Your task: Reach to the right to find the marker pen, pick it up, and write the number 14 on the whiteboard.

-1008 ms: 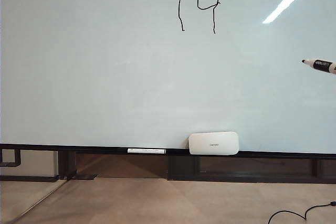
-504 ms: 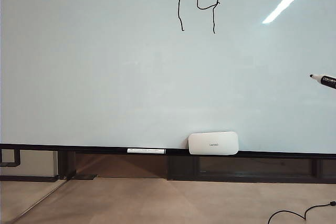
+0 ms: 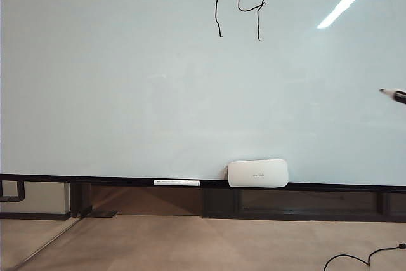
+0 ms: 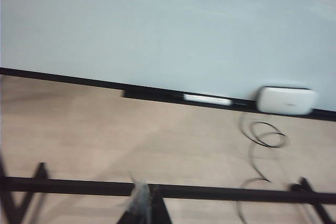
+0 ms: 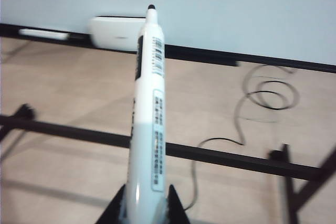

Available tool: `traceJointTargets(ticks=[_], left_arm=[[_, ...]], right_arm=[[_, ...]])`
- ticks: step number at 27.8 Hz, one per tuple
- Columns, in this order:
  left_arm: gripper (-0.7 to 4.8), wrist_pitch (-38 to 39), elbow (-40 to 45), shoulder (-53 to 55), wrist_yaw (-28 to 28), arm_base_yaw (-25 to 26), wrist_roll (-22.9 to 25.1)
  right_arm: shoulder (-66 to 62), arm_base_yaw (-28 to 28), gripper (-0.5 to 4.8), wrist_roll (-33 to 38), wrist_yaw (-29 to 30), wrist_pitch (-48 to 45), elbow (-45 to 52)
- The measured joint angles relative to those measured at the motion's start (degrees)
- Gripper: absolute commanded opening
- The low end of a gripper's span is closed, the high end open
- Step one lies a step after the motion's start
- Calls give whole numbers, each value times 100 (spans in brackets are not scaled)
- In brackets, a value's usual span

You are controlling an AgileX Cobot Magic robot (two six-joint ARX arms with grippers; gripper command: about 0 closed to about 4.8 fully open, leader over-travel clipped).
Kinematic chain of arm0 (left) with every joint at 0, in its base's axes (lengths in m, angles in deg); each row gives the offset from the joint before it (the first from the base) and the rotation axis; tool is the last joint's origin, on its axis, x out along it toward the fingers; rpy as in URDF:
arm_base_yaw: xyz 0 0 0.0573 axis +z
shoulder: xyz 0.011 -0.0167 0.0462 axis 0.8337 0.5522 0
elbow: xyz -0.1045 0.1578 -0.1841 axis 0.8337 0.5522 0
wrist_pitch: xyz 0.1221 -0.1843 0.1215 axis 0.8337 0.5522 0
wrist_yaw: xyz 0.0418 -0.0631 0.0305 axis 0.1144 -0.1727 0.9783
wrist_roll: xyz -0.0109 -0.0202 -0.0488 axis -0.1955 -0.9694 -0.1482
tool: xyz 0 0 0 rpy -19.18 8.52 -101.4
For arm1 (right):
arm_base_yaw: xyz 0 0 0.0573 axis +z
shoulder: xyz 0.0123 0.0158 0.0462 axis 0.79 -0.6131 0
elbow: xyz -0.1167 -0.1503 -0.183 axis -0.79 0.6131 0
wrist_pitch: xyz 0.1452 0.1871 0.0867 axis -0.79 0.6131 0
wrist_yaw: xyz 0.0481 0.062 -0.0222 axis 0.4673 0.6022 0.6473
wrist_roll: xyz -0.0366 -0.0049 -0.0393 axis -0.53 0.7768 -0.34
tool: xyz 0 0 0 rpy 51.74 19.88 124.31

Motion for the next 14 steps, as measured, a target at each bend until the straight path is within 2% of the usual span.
traceJointTargets(ticks=[4,10,14], left_arm=[[-6,-22,2,0,339,7,205],[-6,-479,2,2,350,7,599],[-6,-828,0,0,350,7,623]], right_arm=[[0,0,-1,0,-520,-101,2],[0,-2,-2,0,-586,-551,0],[2,-2,-1,0,-584,-831,0]])
